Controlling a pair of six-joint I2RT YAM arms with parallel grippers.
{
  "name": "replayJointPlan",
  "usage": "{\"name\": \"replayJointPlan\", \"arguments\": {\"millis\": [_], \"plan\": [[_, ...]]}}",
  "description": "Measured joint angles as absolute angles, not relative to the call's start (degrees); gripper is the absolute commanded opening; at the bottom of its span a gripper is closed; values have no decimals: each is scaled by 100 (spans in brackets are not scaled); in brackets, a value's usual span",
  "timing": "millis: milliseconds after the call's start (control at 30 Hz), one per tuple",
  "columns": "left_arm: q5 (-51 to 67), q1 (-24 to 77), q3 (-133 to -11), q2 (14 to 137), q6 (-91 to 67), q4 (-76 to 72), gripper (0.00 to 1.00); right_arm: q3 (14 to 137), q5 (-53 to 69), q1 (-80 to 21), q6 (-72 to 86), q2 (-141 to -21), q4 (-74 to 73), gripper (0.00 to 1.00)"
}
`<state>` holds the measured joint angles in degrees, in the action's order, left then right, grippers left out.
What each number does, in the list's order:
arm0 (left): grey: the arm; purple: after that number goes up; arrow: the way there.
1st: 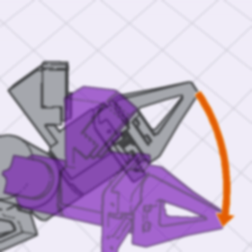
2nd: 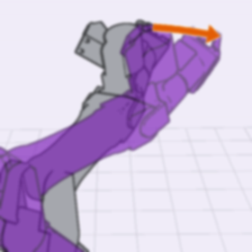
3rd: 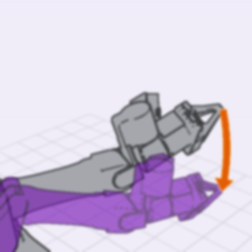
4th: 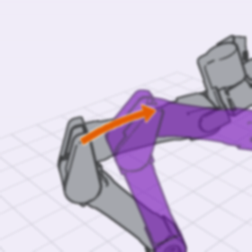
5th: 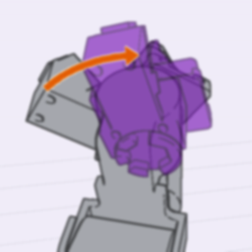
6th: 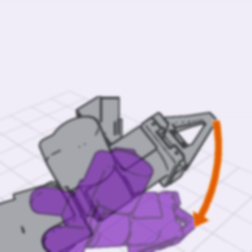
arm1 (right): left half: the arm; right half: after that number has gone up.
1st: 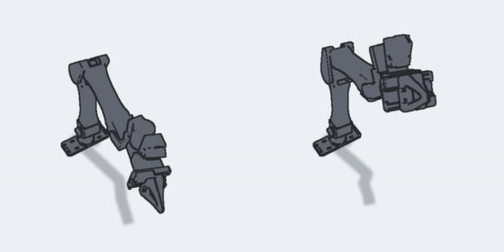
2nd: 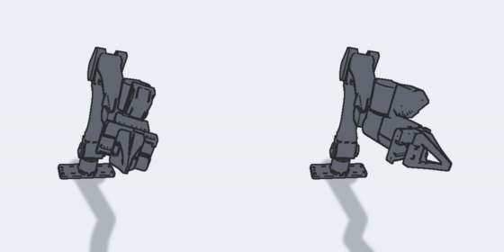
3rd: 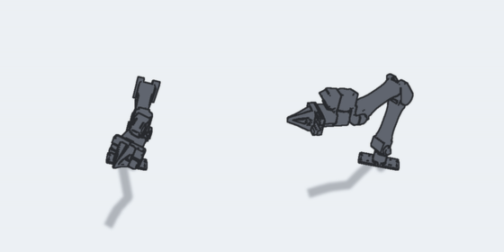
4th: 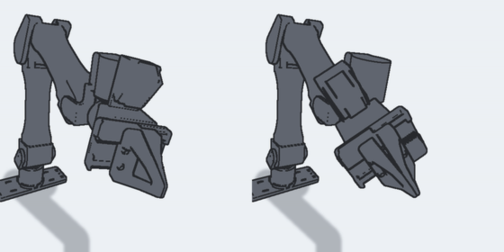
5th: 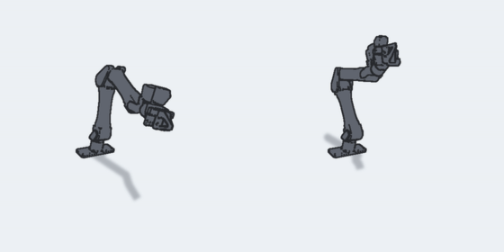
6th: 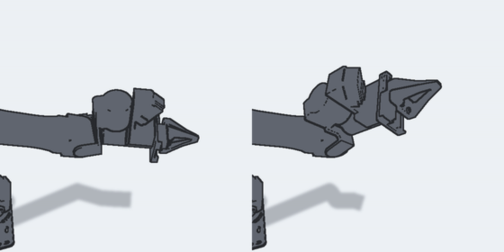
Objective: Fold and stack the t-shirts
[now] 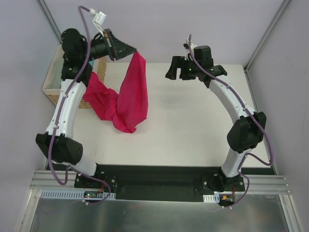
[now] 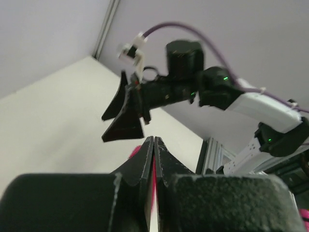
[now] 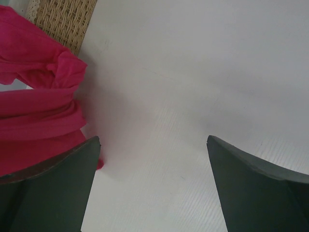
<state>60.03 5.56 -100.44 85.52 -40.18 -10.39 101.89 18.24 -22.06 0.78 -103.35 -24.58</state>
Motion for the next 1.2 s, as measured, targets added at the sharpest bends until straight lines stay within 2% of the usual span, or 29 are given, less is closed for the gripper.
{"name": "replayJointPlan", "arguments": {"millis": [267,333,367,400,533,600,733,800,833,933,1000,1200], "plan": [[6160,1144,-9511,9915,-3341,-506,0,10097,1702,-2294,27,-10267,-2375,96],[6171,1286,-9365,10215,-3188,-443,74,10036,1664,-2303,-30,-10193,-2379,96],[6171,1361,-9334,10381,-3065,-392,89,9981,1621,-2305,-67,-10125,-2375,96],[6173,1420,-9334,10538,-3024,-340,93,9939,1590,-2309,-86,-10073,-2381,96],[5964,1754,-9688,11299,-2628,333,99,9714,1503,-2314,-152,-9810,-2377,96],[5594,1909,-9824,11417,-2322,751,99,9657,1505,-2314,-154,-9741,-2383,96],[3920,2185,-10578,11275,-1529,1828,99,9651,1579,-2314,-150,-9730,-2390,97],[3065,2215,-11155,11034,-1127,2220,99,9651,1651,-2314,-148,-9730,-2401,99],[2768,2200,-11369,10903,-993,2300,99,9651,1717,-2314,-141,-9730,-2397,97],[2069,1994,-11848,10197,-714,2408,90,9677,1999,-2320,-82,-9806,-2405,96],[1715,1822,-11955,9607,-650,2451,86,9819,2185,-2335,12,-10016,-2416,98],[926,1708,-11703,8344,-626,2491,83,9939,2211,-2491,106,-10947,-2491,93]]}}
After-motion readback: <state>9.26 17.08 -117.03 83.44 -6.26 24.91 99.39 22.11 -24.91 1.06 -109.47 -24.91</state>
